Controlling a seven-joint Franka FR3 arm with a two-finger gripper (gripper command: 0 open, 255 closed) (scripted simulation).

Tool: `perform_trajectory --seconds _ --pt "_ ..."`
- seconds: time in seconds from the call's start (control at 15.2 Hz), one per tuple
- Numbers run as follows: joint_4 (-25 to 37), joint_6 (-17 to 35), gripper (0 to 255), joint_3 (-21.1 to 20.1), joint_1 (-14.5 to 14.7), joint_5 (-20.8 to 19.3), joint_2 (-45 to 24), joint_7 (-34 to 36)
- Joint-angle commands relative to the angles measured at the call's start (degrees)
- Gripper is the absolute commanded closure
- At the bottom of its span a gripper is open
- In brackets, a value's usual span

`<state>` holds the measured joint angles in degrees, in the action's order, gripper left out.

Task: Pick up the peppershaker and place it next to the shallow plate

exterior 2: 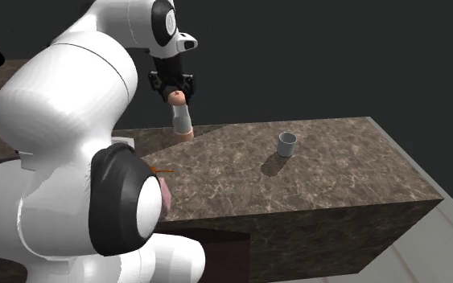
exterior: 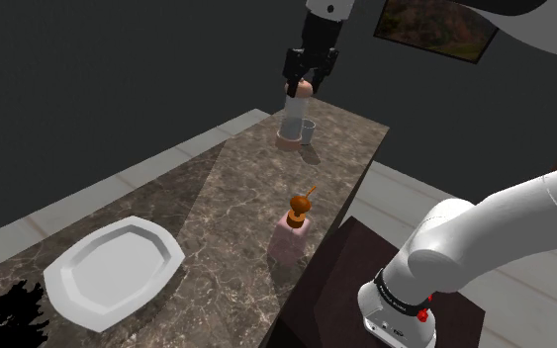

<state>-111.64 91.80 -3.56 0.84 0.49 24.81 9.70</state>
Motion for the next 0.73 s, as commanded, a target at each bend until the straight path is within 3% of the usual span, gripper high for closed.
perform_trajectory --seconds 0.0,0.66 --pt "0.6 0.2 255 -2.0 0.8 0.5 -0.8 2.7" --pt "8.6 0.1 255 -12.4 4.7 1.6 -8.5 17.1"
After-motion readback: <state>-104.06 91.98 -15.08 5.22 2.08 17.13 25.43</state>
